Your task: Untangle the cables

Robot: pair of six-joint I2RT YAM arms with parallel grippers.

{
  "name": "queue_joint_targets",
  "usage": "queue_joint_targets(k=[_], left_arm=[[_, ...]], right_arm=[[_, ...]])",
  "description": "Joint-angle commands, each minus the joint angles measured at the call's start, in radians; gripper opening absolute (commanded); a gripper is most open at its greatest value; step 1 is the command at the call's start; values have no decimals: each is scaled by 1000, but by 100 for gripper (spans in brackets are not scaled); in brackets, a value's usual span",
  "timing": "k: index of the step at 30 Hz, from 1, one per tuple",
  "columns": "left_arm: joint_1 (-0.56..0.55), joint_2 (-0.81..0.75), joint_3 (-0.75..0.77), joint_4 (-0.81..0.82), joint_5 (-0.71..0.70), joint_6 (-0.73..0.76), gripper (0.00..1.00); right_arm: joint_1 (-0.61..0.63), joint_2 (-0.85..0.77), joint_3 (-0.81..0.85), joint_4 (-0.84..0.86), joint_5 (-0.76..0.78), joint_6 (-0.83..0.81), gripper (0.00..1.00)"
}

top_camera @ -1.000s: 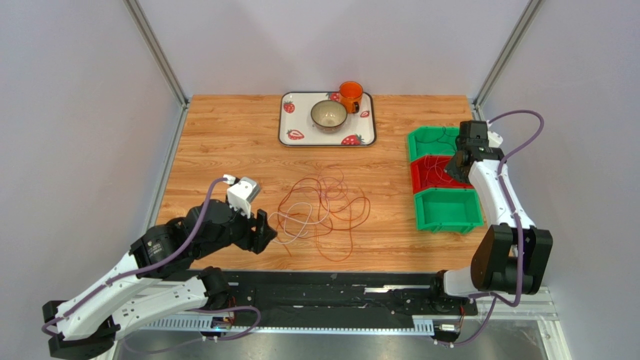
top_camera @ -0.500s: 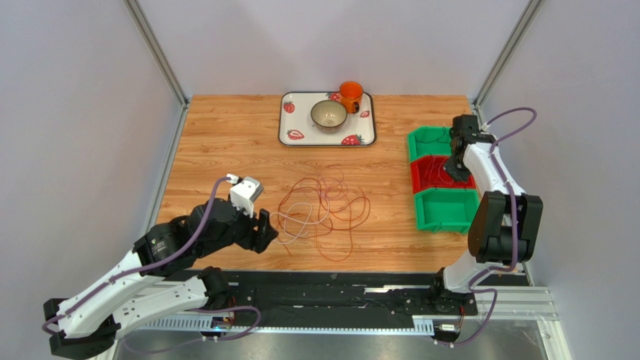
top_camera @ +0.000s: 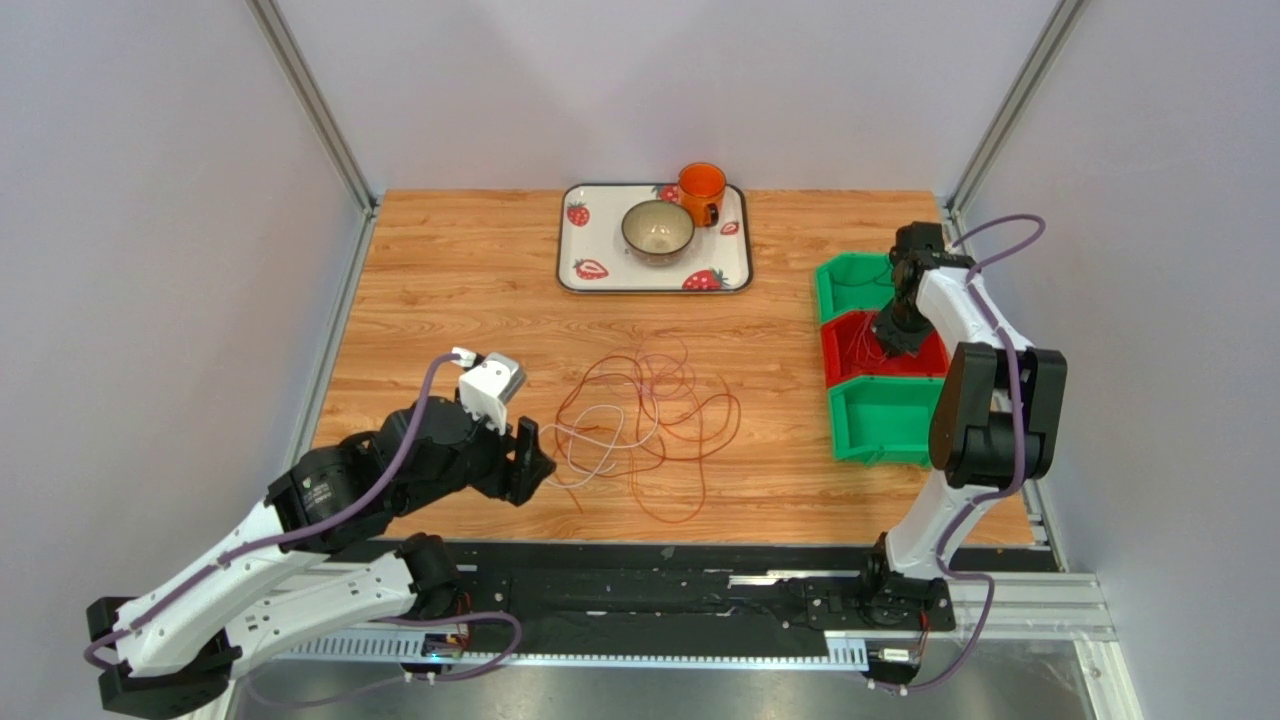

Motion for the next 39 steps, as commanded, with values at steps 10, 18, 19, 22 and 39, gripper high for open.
queue_joint_targets(k=[10, 18, 19, 22, 39], left_arm=[[-3, 2, -1, 18, -14, 2, 71], [-3, -7, -1, 18, -17, -1, 71], [-3, -10, -1, 17, -17, 0, 70], [-3, -13, -1, 17, -17, 0, 70], [-3, -16, -3, 18, -17, 0, 69]], right_arm=[[-9, -99, -3, 31, -153, -85, 34], [-15, -184, -9, -24, -168, -99, 38], [-17, -203, -7, -34, -174, -99, 38], [-17, -236, -6, -51, -203, -101, 39], [-15, -188, 54, 33, -409, -88, 0]])
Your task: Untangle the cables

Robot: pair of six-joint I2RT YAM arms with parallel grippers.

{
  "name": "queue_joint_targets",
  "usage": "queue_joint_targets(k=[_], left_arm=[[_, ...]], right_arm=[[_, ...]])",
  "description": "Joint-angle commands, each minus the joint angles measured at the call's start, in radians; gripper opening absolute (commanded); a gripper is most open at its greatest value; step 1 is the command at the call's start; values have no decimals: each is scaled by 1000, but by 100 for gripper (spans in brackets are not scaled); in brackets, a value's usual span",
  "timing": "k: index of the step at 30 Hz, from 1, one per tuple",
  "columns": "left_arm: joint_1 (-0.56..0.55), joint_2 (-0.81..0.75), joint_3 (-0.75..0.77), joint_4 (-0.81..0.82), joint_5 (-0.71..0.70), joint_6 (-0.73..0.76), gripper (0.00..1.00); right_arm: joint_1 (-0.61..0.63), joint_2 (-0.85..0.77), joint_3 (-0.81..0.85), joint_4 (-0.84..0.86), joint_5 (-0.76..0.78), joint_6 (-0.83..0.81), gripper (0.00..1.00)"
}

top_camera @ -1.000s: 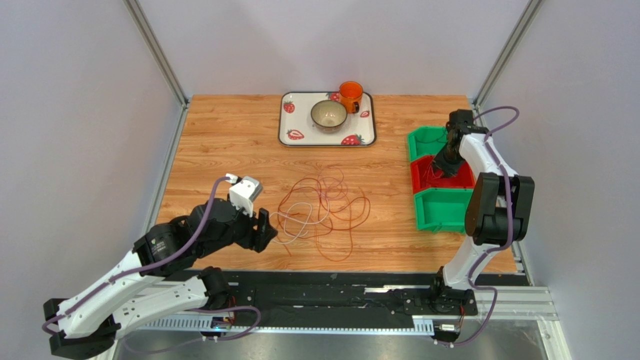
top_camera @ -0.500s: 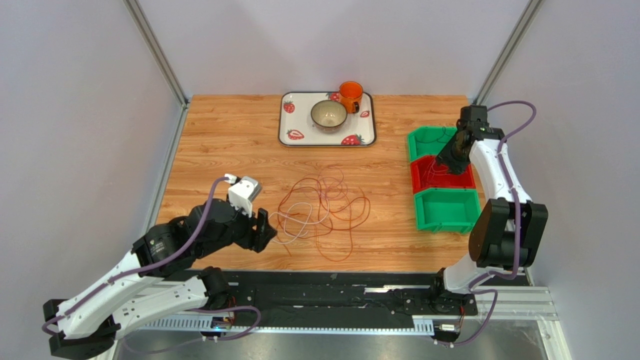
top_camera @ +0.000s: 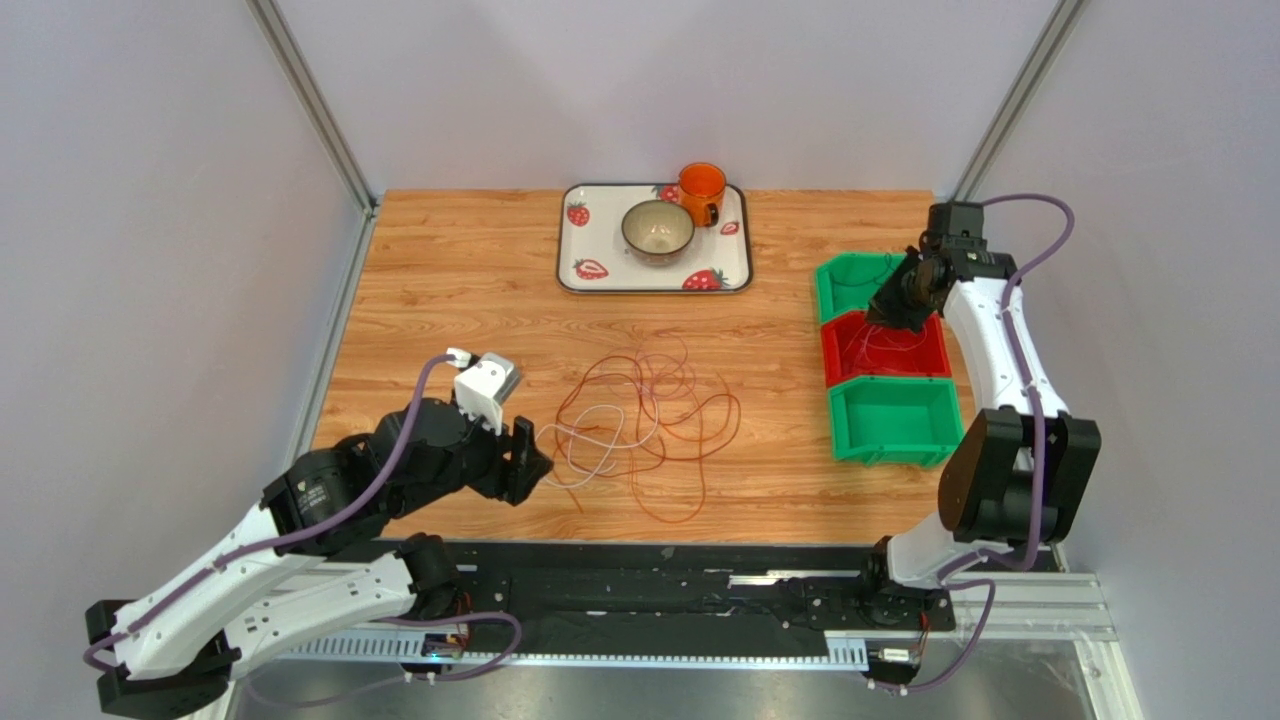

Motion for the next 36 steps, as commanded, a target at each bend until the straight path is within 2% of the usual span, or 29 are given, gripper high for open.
queue_joint_targets(k=[1, 8, 14, 23, 25, 31, 36], left_arm=[[-3, -1, -1, 18, -12, 0, 70], [-3, 2, -3, 18, -12, 0, 70], [-3, 8, -3, 18, -10, 0, 69], [-3, 8, -1, 18, -6, 2, 69], [-3, 8, -1, 18, -6, 2, 69], [-3, 10, -1, 18, -4, 2, 68], [-3, 10, -3, 20, -6, 2, 69]], right_arm=[[-4, 86, 52, 60, -15, -17, 0], [-7, 193, 112, 78, 65, -52, 0], [-30, 232, 40, 90, 186, -37, 0], [-87, 296, 29, 106, 242, -32, 0], [-96, 293, 26, 89, 269, -34, 0], [-96, 209, 46, 61, 203, -34, 0], [-67, 122, 115, -32, 157, -51, 1]])
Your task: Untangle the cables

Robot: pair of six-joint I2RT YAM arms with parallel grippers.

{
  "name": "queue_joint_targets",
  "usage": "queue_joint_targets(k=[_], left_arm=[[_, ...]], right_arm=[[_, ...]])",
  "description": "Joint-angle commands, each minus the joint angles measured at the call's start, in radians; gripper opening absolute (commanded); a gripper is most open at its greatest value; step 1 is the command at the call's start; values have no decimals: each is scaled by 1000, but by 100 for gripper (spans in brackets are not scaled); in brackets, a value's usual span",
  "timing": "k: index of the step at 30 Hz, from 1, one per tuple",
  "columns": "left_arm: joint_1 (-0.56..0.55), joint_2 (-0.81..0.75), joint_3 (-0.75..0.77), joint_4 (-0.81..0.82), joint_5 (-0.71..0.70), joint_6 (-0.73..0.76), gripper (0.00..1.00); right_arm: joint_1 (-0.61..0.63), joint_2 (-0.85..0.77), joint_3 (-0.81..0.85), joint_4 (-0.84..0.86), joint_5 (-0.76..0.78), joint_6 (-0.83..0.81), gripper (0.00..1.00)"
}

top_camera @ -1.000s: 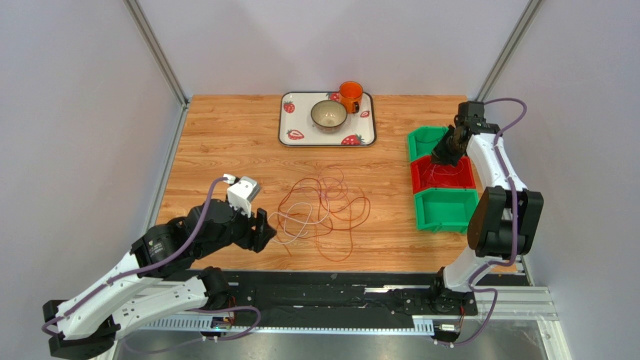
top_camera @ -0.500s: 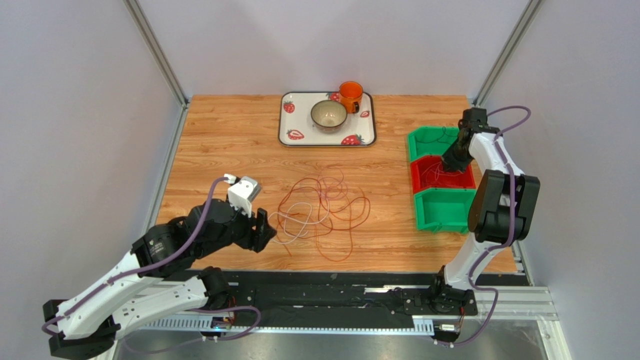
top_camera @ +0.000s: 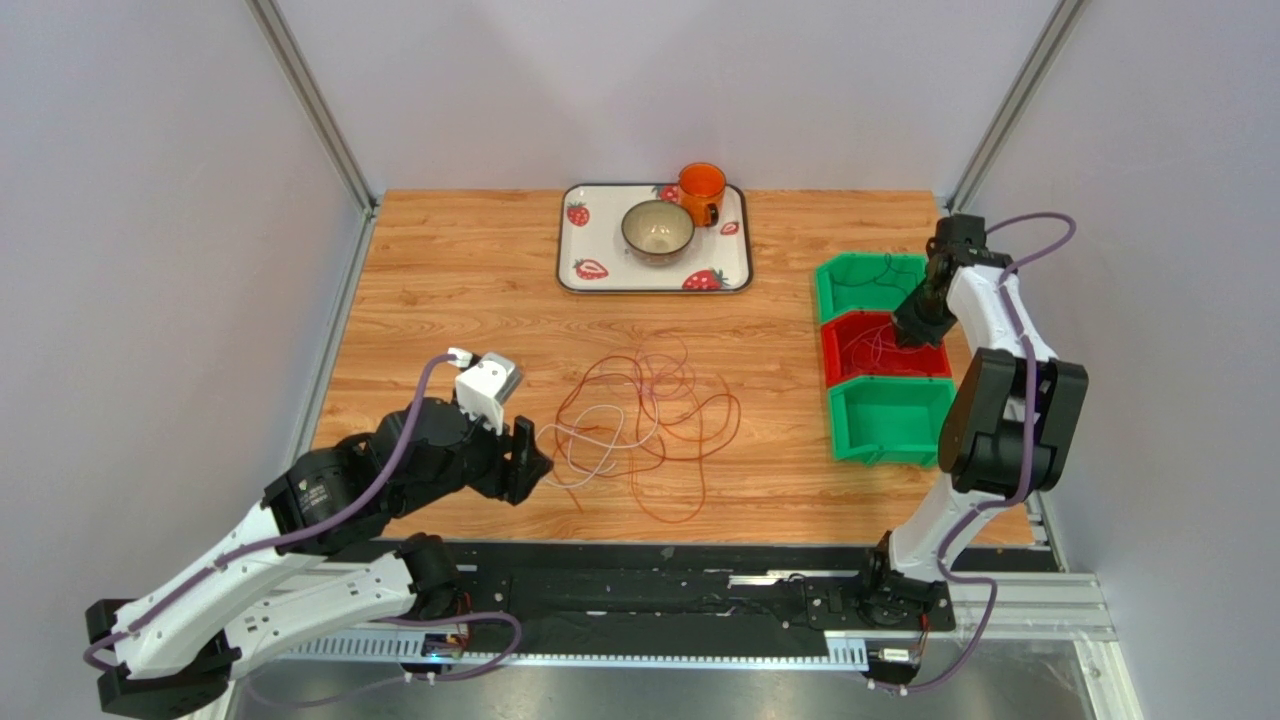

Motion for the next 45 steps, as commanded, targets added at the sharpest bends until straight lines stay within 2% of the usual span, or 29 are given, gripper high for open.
queue_joint_targets(k=[1, 5, 8, 10, 14, 18, 22, 24, 26, 28, 29, 31, 33, 37, 42, 45], left_arm=[[-3, 5, -3, 20, -6, 2, 69], [-3, 11, -3, 20, -6, 2, 69], [-1, 22, -1, 20, 2, 2, 72], [-3, 31, -3, 21, 8, 2, 73], [-1, 42, -6, 27, 5, -1, 82], [-3, 128, -17, 55, -59, -38, 84], [0, 295, -11, 153, -128, -147, 84], [16, 375, 9, 172, -179, -177, 84], [60, 399, 0, 217, -190, -190, 83], [109, 407, -36, 340, -155, -182, 83], [170, 413, -75, 386, -92, -178, 83], [210, 458, -90, 467, -53, -167, 80], [239, 528, -66, 460, -26, -173, 79], [247, 607, -34, 357, -19, -263, 77], [249, 683, -55, 327, -41, -401, 76], [252, 689, -87, 392, -41, -435, 76]], right_arm=[[30, -137, 99, -77, -36, -23, 3], [97, -267, 88, -108, -43, -51, 22], [189, -349, 67, -109, -28, -83, 31], [252, -386, 35, -102, -39, -101, 32], [474, -433, -38, -63, -25, -106, 33], [611, -455, -126, -40, 42, -82, 32], [677, -510, -324, 88, -34, -67, 33], [741, -522, -355, 159, -114, -92, 39], [821, -512, -370, 193, -138, -144, 40], [887, -490, -361, 201, -149, -166, 41], [907, -476, -354, 205, -145, -179, 41], [950, -461, -352, 240, -132, -183, 42], [971, -433, -337, 250, -116, -175, 42], [1008, -394, -338, 239, -37, -166, 41], [1010, -372, -394, 241, 62, -112, 41], [1010, -380, -435, 250, 41, -75, 41]])
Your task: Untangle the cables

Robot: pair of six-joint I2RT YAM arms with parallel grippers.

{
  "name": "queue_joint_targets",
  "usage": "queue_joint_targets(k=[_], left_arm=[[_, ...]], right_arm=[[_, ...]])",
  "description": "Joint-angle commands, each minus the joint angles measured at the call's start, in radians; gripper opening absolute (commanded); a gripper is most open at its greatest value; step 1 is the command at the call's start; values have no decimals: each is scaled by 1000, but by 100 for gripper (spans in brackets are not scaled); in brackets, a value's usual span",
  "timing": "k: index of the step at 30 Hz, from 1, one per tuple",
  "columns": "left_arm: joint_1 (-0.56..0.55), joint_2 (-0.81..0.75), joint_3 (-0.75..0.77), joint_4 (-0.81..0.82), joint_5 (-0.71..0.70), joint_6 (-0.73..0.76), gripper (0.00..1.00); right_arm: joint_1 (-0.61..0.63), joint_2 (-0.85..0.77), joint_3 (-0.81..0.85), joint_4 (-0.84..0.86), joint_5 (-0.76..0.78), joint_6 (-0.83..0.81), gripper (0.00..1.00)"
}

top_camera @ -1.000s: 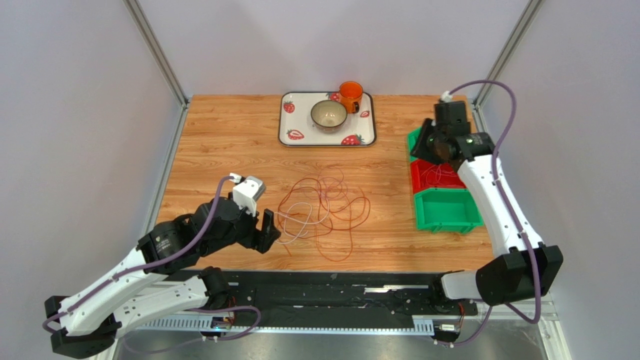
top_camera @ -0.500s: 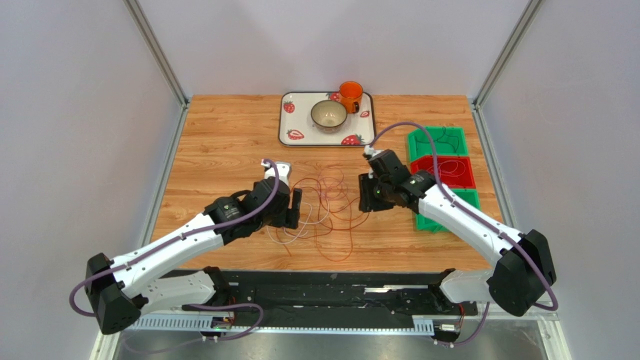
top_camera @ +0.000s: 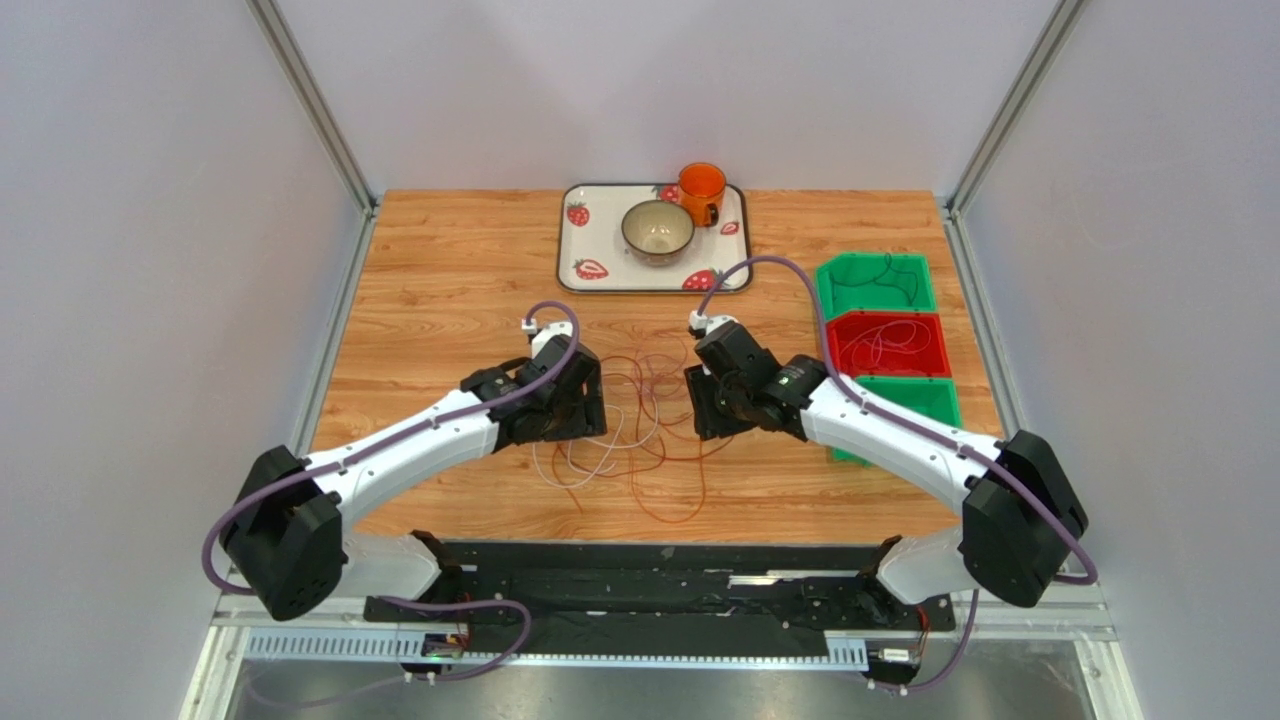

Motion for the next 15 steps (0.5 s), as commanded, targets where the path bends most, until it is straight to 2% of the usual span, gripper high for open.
queue_joint_targets(k=[1, 9, 15], left_arm=[[9, 14, -23, 63, 1, -110, 76], [53, 132, -46, 121, 51, -119, 76], [59, 188, -8, 106, -1, -110, 74]], right_arm=[[4, -15, -63, 47, 42, 64, 41], [2, -99, -127, 13, 75, 70, 41], [4, -129, -153, 6, 79, 68, 41]])
